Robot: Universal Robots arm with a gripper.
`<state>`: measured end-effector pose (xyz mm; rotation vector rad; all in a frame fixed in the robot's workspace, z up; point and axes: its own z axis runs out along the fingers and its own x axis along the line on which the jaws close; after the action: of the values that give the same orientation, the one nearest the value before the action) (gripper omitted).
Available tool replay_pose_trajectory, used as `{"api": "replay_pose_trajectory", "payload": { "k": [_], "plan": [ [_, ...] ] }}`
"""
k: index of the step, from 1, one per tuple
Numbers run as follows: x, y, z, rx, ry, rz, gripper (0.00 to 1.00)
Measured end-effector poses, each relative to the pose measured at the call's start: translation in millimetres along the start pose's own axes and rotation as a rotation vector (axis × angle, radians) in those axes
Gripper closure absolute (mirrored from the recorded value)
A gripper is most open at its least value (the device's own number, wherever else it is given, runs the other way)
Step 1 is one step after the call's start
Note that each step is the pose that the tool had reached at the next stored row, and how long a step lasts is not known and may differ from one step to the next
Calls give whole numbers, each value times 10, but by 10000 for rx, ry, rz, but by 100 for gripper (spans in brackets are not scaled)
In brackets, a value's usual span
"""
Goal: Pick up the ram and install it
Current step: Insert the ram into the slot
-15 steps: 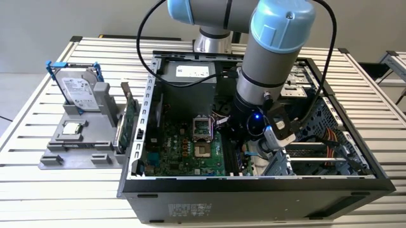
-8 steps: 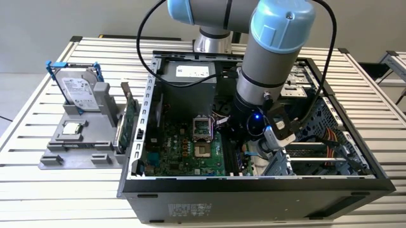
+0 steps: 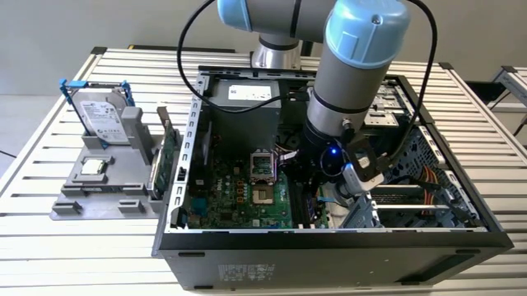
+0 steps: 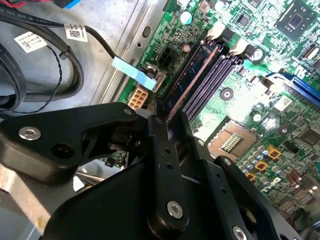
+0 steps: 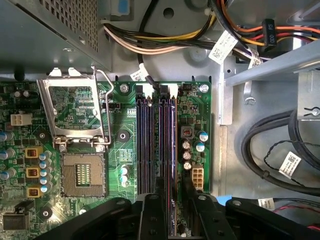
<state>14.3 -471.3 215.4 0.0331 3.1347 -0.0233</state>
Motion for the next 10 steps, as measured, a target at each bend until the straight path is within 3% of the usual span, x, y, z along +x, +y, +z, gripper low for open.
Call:
{"api": "replay_pose_trajectory", "payload": {
  "k": [4, 8, 10],
  "plan": [
    [-1, -1, -118, 1, 5, 0, 0],
    [-2, -2, -190, 1, 4, 2, 0],
    [-2, -3, -273, 1, 4, 4, 0]
  ]
}}
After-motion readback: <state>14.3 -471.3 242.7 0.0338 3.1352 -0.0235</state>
